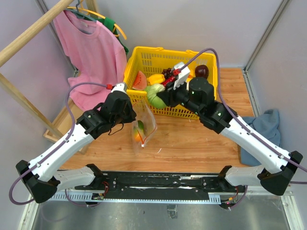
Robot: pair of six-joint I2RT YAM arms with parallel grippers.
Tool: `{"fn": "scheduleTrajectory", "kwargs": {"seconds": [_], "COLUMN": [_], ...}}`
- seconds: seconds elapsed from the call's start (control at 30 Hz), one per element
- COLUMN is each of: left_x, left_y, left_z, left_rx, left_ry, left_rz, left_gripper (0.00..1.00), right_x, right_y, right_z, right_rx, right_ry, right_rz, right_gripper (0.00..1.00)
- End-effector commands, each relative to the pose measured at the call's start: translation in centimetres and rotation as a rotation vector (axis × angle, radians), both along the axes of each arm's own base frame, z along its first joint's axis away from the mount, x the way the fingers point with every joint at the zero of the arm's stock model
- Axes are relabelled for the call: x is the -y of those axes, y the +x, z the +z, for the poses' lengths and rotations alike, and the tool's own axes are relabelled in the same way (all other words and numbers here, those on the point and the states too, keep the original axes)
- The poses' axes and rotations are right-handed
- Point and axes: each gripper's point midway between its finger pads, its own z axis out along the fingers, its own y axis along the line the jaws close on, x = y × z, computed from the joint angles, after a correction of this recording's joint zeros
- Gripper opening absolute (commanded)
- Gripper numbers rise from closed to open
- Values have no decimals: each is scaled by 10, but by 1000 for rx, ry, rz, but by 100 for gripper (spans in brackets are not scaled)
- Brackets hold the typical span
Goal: Place the food in the zip-top bag and seal the zipper
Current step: Place the fake fruit in the zipper food storage bag.
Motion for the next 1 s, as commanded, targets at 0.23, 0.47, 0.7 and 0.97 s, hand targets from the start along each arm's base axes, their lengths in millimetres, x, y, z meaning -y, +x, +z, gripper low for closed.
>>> {"fn": "scheduleTrajectory", "kwargs": {"seconds": [0.23,0.47,0.7,0.97], "left_x": [-1,0,4,19], "left_y": [7,5,0,0], "left_z": [0,3,7,15], "left_rx": [17,17,15,24], "left_ry": [-13,-25,-52,-106], "left_rz": [31,26,-6,-59], "left_gripper": [0,0,0,0], "right_x": [-48,-59,-43,-69], "right_y": [-71,-69,-34,-41], "right_z": [-33,-77,-109,-124], "right_rx": [-147,-255,-271,-312], "right_ry": [-10,-61,-148,-91], "right_rz": [264,267,44,136], "right_gripper": [2,1,1,1]}}
